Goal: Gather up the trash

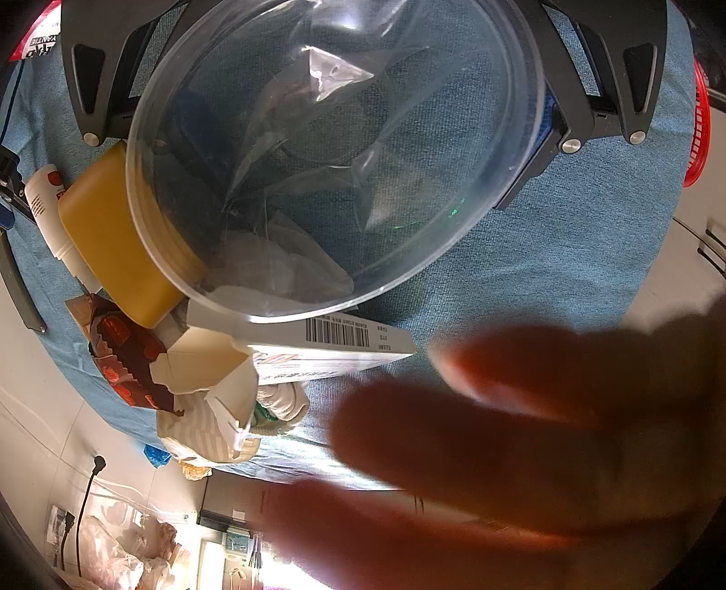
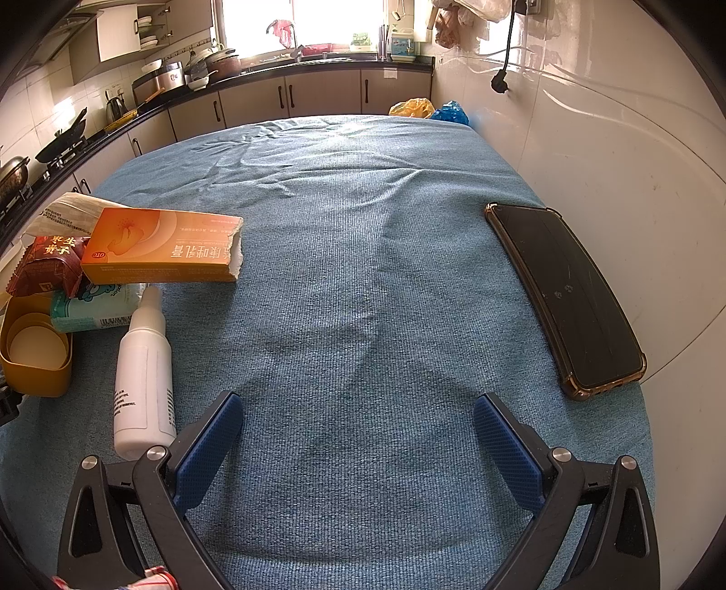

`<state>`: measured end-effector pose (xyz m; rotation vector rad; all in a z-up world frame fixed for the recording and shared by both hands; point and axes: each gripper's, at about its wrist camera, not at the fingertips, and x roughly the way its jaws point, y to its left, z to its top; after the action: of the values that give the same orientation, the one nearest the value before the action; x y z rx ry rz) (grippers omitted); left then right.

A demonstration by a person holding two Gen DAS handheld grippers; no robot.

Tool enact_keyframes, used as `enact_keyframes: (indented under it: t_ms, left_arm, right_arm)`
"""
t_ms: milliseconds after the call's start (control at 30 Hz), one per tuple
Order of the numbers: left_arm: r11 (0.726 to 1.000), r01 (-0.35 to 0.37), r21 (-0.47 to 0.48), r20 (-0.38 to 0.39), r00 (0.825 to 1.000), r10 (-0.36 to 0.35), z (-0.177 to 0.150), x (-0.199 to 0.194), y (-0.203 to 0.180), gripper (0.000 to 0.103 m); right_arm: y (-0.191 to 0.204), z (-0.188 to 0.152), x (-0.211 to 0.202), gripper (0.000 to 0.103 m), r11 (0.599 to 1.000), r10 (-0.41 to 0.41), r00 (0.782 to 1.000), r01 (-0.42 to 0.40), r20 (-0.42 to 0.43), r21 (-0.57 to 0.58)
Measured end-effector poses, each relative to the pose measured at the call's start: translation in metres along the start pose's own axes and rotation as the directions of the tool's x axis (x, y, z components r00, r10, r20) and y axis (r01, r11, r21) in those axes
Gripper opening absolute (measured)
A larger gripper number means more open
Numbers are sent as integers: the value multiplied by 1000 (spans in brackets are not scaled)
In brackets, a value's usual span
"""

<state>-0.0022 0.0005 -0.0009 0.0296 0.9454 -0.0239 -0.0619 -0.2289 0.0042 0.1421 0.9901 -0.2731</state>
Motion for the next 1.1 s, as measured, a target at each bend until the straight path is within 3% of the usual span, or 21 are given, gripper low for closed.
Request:
enact_keyframes:
  t_ms: [1100]
  left_arm:
    - [1000, -2, 1, -1, 1000, 2, -2, 3, -2, 103]
  right_arm:
    - [1, -1, -1, 103, 1000, -1, 1000, 1, 0, 0]
